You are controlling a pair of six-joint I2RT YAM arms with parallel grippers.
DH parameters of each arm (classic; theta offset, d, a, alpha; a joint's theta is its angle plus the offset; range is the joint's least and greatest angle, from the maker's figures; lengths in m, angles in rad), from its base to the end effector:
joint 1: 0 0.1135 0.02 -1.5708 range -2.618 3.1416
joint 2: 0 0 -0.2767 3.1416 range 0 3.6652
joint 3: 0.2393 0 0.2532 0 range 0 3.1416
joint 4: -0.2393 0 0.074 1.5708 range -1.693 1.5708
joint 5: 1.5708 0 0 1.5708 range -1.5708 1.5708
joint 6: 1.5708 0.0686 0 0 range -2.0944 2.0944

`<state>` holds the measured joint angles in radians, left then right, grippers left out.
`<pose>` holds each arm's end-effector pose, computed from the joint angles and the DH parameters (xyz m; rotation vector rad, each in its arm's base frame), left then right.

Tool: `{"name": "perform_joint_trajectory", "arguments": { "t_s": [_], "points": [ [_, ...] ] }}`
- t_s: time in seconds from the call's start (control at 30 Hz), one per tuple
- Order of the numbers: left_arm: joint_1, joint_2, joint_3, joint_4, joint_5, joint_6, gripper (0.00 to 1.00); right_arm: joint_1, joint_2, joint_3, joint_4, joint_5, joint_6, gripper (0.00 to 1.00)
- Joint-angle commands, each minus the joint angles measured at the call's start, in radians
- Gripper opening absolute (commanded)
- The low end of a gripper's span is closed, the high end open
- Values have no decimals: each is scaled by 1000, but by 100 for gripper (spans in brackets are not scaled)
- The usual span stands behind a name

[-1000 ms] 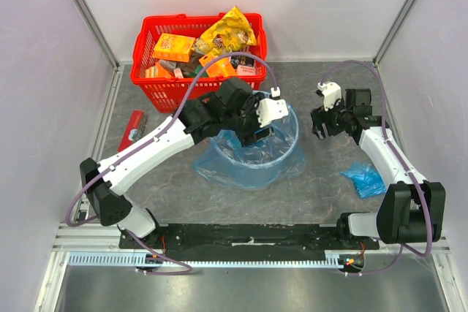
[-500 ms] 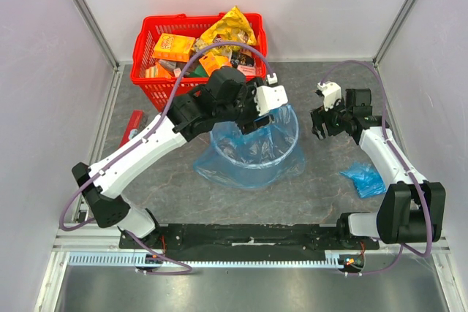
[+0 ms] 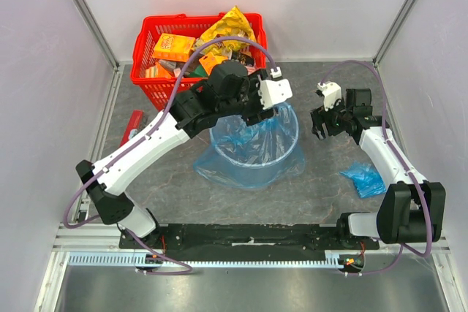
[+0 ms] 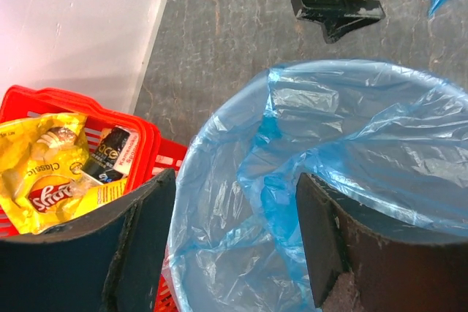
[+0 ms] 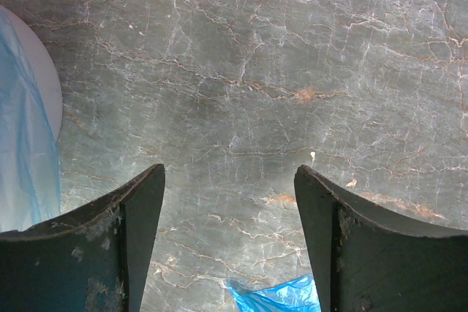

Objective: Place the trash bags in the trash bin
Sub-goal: Place the trash bag in the trash bin.

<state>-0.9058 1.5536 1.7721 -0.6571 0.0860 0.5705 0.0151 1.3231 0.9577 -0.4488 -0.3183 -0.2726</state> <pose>0.2244 -0.2958 0.4416 1.3999 1.4568 -0.2999 0.2985 0.0260 0.2487 -0.4837 2.2968 0.2533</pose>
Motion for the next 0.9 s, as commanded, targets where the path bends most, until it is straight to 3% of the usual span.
{"name": "perform_joint_trajectory", "arguments": {
  "t_s": [0.0,0.3,0.6,0.87],
  "points": [
    [-5,-4,52,-38,-49,107,72,-6,-4,10,10,-22,-7,79],
    [-8,-30,211,-305,-83,270,72,-6,2,15,4,-19,-10,79],
    [-8,54,286,-251,52,172,72,-6,8,16,1,-22,-11,79],
    [-7,194,205,-217,103,147,68,-7,-7,13,-4,-22,-16,79]
  ]
}}
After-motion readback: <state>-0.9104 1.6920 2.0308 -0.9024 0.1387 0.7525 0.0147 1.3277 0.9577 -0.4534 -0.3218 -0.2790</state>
